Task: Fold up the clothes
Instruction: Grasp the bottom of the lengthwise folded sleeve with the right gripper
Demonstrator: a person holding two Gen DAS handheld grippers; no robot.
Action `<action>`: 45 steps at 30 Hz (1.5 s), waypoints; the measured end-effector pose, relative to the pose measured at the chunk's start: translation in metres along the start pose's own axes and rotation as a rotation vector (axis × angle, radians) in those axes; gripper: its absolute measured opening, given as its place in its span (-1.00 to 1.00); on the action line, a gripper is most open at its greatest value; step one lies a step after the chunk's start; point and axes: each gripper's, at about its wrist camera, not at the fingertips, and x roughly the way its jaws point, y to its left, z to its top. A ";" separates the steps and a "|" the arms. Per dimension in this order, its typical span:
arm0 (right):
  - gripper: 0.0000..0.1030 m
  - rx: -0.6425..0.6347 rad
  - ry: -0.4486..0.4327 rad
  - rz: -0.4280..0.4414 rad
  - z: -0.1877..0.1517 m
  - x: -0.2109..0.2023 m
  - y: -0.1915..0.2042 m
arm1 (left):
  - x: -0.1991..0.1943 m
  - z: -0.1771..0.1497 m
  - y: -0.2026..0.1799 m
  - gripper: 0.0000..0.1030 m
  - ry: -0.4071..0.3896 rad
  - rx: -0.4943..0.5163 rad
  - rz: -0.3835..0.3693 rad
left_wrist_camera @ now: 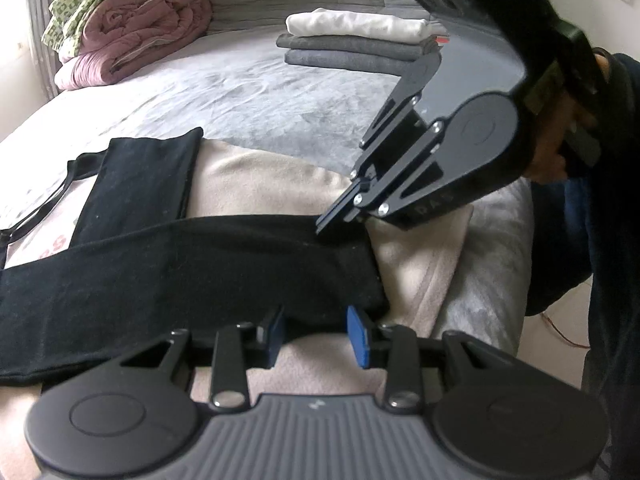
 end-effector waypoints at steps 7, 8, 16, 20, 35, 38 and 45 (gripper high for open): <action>-1.00 -0.022 0.025 -0.041 -0.005 0.001 0.003 | 0.000 0.000 0.000 -0.33 -0.002 -0.003 0.003; -1.00 -0.023 0.025 -0.043 -0.005 0.001 0.003 | 0.000 0.000 0.000 -0.33 -0.003 -0.004 0.004; -0.75 -0.064 -0.026 -0.030 -0.004 -0.006 0.012 | -0.009 0.002 0.009 -0.29 -0.024 -0.054 -0.037; -0.77 -0.097 0.017 -0.051 -0.005 0.005 0.018 | -0.004 -0.002 0.011 -0.28 0.005 -0.050 -0.029; -0.67 -0.091 -0.040 -0.051 -0.009 0.000 0.017 | -0.034 -0.036 0.071 -0.20 0.008 -0.261 0.066; -0.67 -0.090 -0.061 -0.035 -0.007 -0.003 0.020 | -0.040 -0.043 0.076 -0.20 -0.001 -0.318 0.066; -0.65 -0.146 -0.054 0.003 -0.001 0.008 0.039 | -0.054 -0.063 0.075 -0.19 -0.008 -0.463 0.076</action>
